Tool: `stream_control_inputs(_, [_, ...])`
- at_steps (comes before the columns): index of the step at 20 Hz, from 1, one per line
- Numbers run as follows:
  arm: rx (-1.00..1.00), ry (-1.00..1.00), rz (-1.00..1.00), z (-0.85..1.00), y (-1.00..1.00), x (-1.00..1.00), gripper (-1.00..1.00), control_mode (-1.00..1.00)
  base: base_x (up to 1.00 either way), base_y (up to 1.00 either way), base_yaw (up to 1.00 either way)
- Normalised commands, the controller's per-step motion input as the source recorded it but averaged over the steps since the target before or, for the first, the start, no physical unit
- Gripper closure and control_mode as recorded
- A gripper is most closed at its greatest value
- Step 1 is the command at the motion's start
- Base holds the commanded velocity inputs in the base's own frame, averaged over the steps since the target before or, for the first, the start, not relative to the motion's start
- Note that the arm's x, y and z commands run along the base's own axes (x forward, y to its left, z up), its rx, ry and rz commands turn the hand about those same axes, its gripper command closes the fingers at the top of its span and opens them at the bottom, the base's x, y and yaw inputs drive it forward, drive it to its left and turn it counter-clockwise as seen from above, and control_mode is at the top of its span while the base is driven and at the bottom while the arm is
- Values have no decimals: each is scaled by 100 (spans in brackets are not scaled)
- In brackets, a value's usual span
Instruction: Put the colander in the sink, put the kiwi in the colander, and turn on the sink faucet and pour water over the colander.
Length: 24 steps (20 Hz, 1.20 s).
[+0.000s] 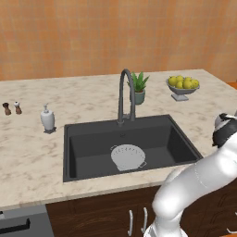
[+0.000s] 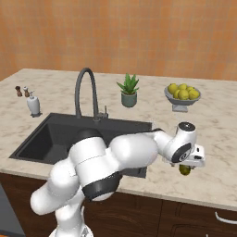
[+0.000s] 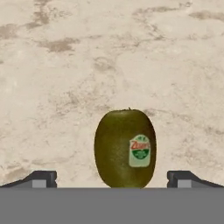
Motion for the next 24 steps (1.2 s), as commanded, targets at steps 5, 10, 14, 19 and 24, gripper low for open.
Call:
stream_control_inputs(5, [0,3,0,-31,-10,32,-100,-100,0,0,0])
stream_control_inputs(10, [0,7,-9,-51,0,-16,100,-100,0,0,0])
stream_control_inputs(14, [0,1,-21,-49,0,-50,100,-100,0,0,0])
stream_control_inputs(19, [0,-25,-6,26,23,-33,100,-100,0,0,0])
stream_control_inputs(24, [0,-55,18,98,72,-12,100,-100,0,0,0])
